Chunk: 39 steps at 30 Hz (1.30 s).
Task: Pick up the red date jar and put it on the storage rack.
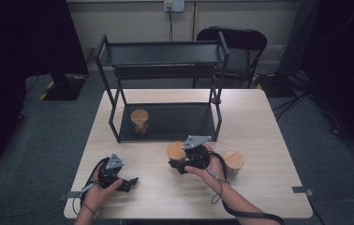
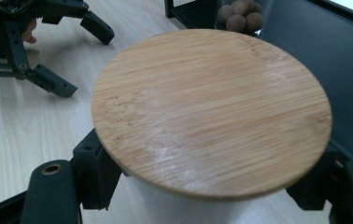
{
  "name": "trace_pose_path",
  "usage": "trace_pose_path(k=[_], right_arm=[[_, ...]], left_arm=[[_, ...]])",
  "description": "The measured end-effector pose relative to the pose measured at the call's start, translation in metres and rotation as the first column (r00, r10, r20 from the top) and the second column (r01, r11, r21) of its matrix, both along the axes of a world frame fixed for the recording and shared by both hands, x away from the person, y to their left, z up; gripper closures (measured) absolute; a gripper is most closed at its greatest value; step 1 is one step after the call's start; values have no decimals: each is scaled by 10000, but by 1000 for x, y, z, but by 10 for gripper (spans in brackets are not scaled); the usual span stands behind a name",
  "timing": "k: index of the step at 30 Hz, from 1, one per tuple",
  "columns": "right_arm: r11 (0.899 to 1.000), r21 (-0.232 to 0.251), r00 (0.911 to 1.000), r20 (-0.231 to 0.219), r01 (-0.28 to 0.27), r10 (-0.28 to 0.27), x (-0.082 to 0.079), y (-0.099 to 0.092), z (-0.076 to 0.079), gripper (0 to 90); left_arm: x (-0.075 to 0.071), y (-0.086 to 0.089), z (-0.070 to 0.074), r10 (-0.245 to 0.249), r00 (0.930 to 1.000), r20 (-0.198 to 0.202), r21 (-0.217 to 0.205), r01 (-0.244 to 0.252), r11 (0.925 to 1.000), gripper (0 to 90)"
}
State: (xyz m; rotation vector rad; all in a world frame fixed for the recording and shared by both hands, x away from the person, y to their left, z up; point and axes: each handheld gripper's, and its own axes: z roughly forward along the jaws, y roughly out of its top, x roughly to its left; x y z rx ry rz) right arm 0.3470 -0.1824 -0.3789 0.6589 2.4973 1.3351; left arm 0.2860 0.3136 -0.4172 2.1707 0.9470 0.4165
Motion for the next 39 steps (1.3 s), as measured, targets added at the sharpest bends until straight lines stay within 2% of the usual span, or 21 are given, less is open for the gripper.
trace_pose_path(k=[6, 24, 39], right_arm=[[9998, -184, 10000, 83, 56, -55, 6, 5, 4, 255], [9999, 17, 9999, -10, 149, -149, 22, 22, 9, 255], [9989, 18, 9989, -61, 460, -460, 36, 25, 14, 254]], left_arm=[[0, 0, 0, 0, 10000, -1, 1, 0, 10000, 2], [0, 0, 0, 1, 10000, -3, 2, -1, 10000, 2], [0, 0, 0, 1, 10000, -2, 0, -1, 10000, 2]])
